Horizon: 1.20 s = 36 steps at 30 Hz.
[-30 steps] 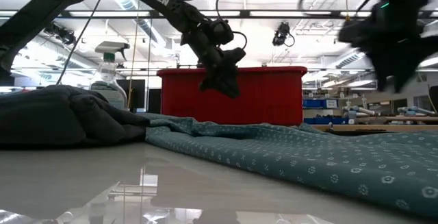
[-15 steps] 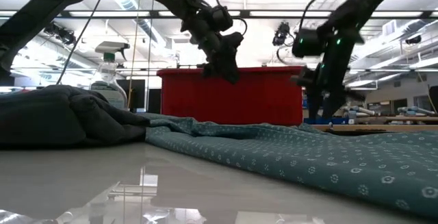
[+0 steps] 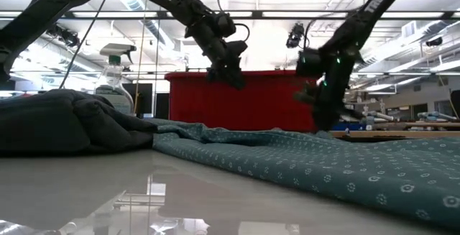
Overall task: Fold Laundry from Bin
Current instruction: Fold the green polo shirt on the table
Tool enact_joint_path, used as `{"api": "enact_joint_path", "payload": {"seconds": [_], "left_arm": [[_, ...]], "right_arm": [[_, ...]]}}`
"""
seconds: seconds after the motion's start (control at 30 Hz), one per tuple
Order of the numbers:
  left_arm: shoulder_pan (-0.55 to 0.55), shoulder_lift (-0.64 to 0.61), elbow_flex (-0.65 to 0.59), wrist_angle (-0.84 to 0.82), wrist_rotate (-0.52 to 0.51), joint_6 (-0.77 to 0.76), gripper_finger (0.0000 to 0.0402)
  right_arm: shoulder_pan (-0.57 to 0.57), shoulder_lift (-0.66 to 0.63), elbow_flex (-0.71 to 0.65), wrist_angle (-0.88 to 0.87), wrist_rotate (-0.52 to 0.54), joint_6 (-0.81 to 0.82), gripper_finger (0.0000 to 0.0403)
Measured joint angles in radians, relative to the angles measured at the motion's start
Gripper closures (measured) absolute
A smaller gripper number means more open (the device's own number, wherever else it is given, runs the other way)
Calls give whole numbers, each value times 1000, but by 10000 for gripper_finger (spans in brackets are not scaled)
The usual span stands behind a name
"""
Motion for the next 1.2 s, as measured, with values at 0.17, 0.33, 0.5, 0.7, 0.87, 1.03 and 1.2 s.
{"api": "enact_joint_path", "payload": {"seconds": [0.17,0.33,0.5,0.7,0.87,1.03,1.2], "left_arm": [[14,0,0,-1,0,-35,286],[34,1,43,-93,1,-40,286],[63,0,86,-232,32,-70,286],[85,0,-62,-166,259,-200,286],[107,1,-182,-73,296,-236,286],[88,1,-215,-40,299,-210,286],[53,1,-215,24,300,-210,286]], "right_arm": [[35,-79,99,1,44,15,394],[96,-63,213,86,-26,27,397],[165,48,319,147,-69,30,400],[246,164,354,141,-187,73,400],[358,231,352,149,-186,36,400],[424,279,350,124,-142,56,384],[423,221,349,101,-97,54,316]]}}
